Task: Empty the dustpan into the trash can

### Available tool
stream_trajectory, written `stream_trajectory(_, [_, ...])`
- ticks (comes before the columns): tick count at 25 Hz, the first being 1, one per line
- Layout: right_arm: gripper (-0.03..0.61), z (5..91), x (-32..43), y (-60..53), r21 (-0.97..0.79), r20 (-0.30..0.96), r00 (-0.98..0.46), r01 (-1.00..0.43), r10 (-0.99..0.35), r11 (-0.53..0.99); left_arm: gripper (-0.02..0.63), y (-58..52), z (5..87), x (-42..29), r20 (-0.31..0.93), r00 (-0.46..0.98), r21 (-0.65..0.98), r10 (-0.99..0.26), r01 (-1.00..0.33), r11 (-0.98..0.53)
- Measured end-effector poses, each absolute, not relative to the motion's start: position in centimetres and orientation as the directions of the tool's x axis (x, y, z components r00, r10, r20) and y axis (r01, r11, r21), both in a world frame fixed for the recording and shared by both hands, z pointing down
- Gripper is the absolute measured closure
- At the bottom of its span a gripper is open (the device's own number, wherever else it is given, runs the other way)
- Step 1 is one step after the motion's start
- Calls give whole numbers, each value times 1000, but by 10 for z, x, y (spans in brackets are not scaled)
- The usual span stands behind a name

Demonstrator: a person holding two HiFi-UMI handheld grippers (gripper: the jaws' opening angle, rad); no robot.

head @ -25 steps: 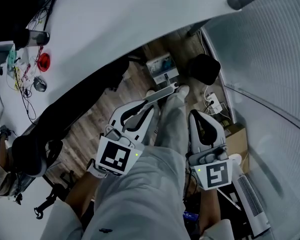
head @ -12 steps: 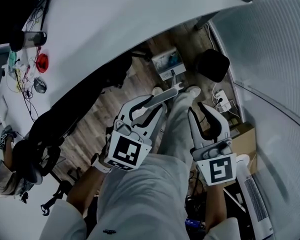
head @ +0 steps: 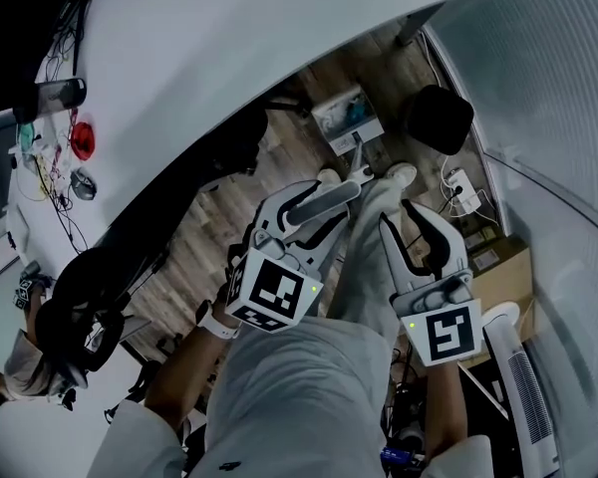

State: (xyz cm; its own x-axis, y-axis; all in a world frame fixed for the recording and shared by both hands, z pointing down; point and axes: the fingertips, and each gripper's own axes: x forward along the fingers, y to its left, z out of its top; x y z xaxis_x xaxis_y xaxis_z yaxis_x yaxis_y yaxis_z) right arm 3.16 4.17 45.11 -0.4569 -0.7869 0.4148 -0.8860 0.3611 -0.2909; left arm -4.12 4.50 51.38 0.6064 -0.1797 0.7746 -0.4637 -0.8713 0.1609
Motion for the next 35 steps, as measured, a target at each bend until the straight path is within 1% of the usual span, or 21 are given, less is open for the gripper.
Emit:
stream_trajectory(7, [425, 478, 32, 39, -308, 422, -480, -874, -769, 377, 400, 46, 538, -36, 801, 584, 171, -136, -439, -882])
stream_trajectory(12, [420, 498, 31, 42, -306, 452, -513, -858, -730, 414, 402, 48, 547, -34, 814, 568, 169, -124, -435, -884])
stream_trajectory(13, [420, 501, 32, 43, -308, 454, -516, -856, -726, 415, 410, 48, 549, -34, 813, 568, 170, -127, -440, -882])
stream_trajectory(15, [419, 504, 33, 44, -310, 455, -515, -856, -727, 413, 460, 48, 549, -34, 811, 567, 158, -140, -444, -882])
stream_trajectory(19, [419, 509, 33, 46, -312, 453, -515, -856, -728, 411, 474, 50, 549, -30, 809, 572, 150, -131, -418, -896])
stream_trajectory(25, [419, 517, 25, 52, -307, 455, -543, -840, -706, 448, 476, 56, 549, -30, 816, 570, 184, -96, -412, -892])
stream_trajectory(31, [419, 541, 15, 59, -185, 531, -554, -815, -642, 549, 476, 56, 549, -30, 819, 568, 192, -82, -407, -893])
stream_trajectory(35, [419, 562, 10, 61, -155, 534, -563, -798, -631, 582, 477, 59, 549, -31, 821, 566, 196, -75, -403, -894])
